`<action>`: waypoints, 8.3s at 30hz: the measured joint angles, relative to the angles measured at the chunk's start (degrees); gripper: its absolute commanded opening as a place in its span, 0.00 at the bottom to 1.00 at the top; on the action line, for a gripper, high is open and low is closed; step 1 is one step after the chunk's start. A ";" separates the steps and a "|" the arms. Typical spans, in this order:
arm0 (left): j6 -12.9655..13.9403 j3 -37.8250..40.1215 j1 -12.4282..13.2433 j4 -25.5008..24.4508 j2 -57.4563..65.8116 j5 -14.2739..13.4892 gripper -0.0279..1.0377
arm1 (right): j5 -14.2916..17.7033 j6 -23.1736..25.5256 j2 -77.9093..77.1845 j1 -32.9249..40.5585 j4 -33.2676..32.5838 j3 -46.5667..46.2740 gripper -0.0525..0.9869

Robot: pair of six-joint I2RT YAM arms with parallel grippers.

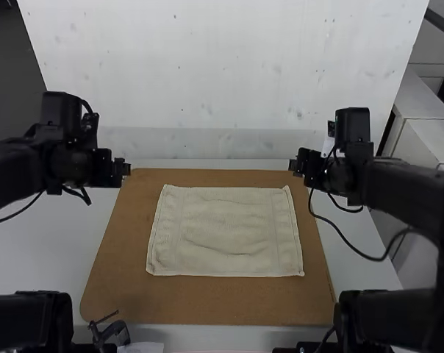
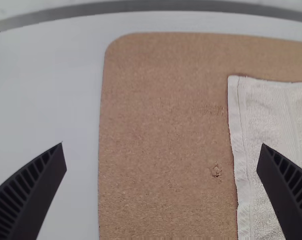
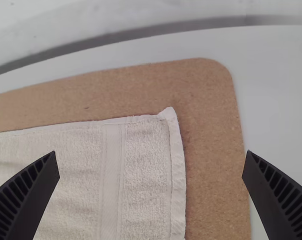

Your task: Fold the towel.

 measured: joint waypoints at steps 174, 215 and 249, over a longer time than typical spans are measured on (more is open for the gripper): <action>-8.96 14.88 -19.74 -3.26 36.87 -3.10 0.19 | 13.86 -8.13 28.06 12.48 -4.55 10.88 0.18; -7.02 13.11 -13.00 0.79 21.92 -4.83 0.97 | 6.82 1.46 37.18 6.47 -13.49 17.44 0.06; -6.80 8.74 -12.98 1.77 16.20 -5.25 0.97 | 2.51 -14.16 35.17 -16.13 -23.10 28.00 0.06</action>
